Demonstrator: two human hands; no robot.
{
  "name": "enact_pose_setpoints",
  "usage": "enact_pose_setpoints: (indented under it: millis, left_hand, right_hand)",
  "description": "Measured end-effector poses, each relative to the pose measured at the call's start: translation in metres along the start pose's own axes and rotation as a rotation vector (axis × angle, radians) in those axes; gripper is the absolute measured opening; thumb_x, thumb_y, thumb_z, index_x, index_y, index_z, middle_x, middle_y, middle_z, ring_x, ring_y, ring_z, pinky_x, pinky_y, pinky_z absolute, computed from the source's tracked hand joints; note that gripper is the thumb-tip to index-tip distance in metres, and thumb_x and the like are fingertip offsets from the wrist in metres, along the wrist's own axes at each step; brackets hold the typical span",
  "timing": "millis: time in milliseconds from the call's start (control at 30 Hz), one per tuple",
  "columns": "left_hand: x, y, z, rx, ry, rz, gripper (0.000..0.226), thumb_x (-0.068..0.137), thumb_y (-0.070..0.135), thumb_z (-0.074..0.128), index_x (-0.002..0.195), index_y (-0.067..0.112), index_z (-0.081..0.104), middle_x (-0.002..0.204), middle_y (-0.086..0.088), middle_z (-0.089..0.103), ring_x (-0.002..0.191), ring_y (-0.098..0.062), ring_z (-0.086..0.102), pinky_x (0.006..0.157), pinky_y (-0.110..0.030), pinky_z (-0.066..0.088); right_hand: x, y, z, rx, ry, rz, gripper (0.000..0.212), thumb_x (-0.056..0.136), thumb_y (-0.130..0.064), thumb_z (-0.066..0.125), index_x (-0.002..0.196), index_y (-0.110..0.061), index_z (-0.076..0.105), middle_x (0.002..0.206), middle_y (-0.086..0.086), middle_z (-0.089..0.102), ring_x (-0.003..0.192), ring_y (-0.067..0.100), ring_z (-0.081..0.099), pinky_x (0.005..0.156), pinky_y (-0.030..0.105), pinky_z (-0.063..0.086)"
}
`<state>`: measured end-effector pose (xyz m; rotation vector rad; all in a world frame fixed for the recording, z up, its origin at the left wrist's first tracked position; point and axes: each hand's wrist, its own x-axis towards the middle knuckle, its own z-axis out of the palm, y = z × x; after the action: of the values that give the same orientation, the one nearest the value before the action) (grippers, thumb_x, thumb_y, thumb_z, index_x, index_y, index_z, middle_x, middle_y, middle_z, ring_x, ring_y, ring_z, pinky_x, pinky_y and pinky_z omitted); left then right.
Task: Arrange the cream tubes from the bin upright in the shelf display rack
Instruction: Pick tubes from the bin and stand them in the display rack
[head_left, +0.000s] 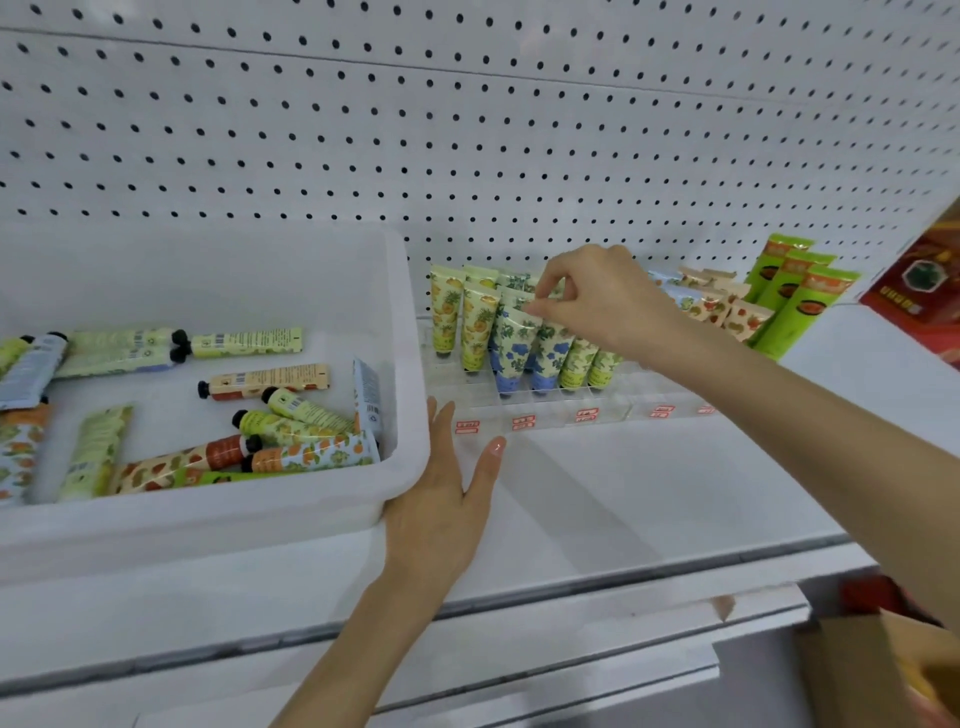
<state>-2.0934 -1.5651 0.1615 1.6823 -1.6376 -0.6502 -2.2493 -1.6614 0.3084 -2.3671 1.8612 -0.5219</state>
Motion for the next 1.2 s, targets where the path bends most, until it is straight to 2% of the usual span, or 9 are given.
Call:
enact_pose_setpoints:
  millis: [167,267,333,467,600,767,867,1067,1200]
  left_hand:
    - [-0.009,0.012,0.000,0.128,0.028,0.110,0.083,0.082,0.067,0.021,0.150,0.019,0.020,0.159,0.003,0.012,0.146,-0.016,0.012,0.118,-0.034,0.013]
    - [-0.024,0.031,-0.005,0.069,0.022,0.167,0.082,0.082,0.066,0.022,0.150,0.019,0.020,0.158,0.001,0.016,0.144,-0.014,0.015,0.115,-0.027,0.015]
    - [-0.040,0.044,-0.014,0.092,0.034,0.230,0.080,0.085,0.068,0.020,0.149,0.021,0.022,0.155,0.002,0.024,0.142,-0.012,0.019,0.112,-0.026,0.021]
    - [-0.073,0.061,-0.049,0.185,0.111,0.352,0.069,0.089,0.065,0.023,0.141,0.021,0.039,0.140,0.004,0.047,0.128,-0.012,0.039,0.097,-0.025,0.037]
    - [-0.101,0.051,-0.102,0.308,0.243,0.427,0.060,0.093,0.059,0.030,0.132,0.018,0.051,0.128,0.002,0.058,0.117,-0.012,0.048,0.088,-0.023,0.040]
    - [-0.120,0.020,-0.178,0.466,0.308,0.383,0.055,0.094,0.055,0.034,0.130,0.019,0.053,0.125,0.002,0.059,0.116,-0.012,0.047,0.089,-0.022,0.038]
    - [-0.116,0.003,-0.219,0.544,0.319,0.328,0.058,0.093,0.058,0.031,0.131,0.020,0.052,0.127,0.002,0.059,0.117,-0.015,0.048,0.089,-0.027,0.039]
    - [-0.068,-0.043,-0.273,0.632,0.268,0.309,0.071,0.090,0.067,0.023,0.127,0.015,0.055,0.127,-0.004,0.060,0.113,-0.025,0.053,0.091,-0.037,0.043]
    - [-0.021,-0.081,-0.306,0.660,0.205,0.296,0.073,0.088,0.069,0.020,0.129,0.019,0.054,0.133,-0.001,0.056,0.120,-0.026,0.051,0.095,-0.040,0.041]
  right_hand:
    - [-0.037,0.006,-0.027,-0.193,0.007,-0.092,0.034,0.091,-0.042,0.057,0.116,-0.020,0.063,0.099,-0.002,0.068,0.086,0.013,0.058,0.074,0.028,0.043]
    - [-0.056,0.010,-0.043,-0.301,-0.042,-0.146,0.041,0.091,-0.047,0.052,0.125,-0.024,0.056,0.122,-0.002,0.059,0.107,0.018,0.057,0.082,0.033,0.042]
    - [-0.069,0.008,-0.052,-0.319,-0.062,-0.150,0.046,0.091,-0.050,0.052,0.129,-0.025,0.053,0.127,-0.001,0.055,0.112,0.021,0.054,0.087,0.037,0.043]
    - [-0.090,-0.010,-0.064,-0.271,-0.036,-0.194,0.047,0.091,-0.047,0.052,0.133,-0.024,0.049,0.132,0.000,0.053,0.117,0.023,0.052,0.094,0.041,0.044]
    - [-0.100,-0.039,-0.057,-0.195,-0.022,-0.265,0.053,0.092,-0.045,0.053,0.139,-0.023,0.042,0.138,0.001,0.050,0.123,0.023,0.050,0.098,0.039,0.043]
    - [-0.100,-0.091,-0.030,-0.051,0.012,-0.345,0.048,0.092,-0.038,0.056,0.135,-0.018,0.048,0.135,0.002,0.052,0.121,0.023,0.051,0.094,0.037,0.044]
    - [-0.094,-0.119,-0.015,-0.014,0.009,-0.384,0.046,0.092,-0.042,0.055,0.132,-0.020,0.050,0.133,0.001,0.053,0.119,0.022,0.052,0.092,0.035,0.042]
    - [-0.058,-0.155,0.014,0.036,-0.103,-0.365,0.045,0.091,-0.046,0.054,0.129,-0.020,0.052,0.127,0.000,0.056,0.114,0.016,0.055,0.092,0.038,0.047]
    - [-0.012,-0.178,0.043,0.054,-0.208,-0.290,0.045,0.090,-0.045,0.056,0.128,-0.019,0.053,0.128,0.001,0.057,0.112,0.015,0.056,0.094,0.037,0.047]
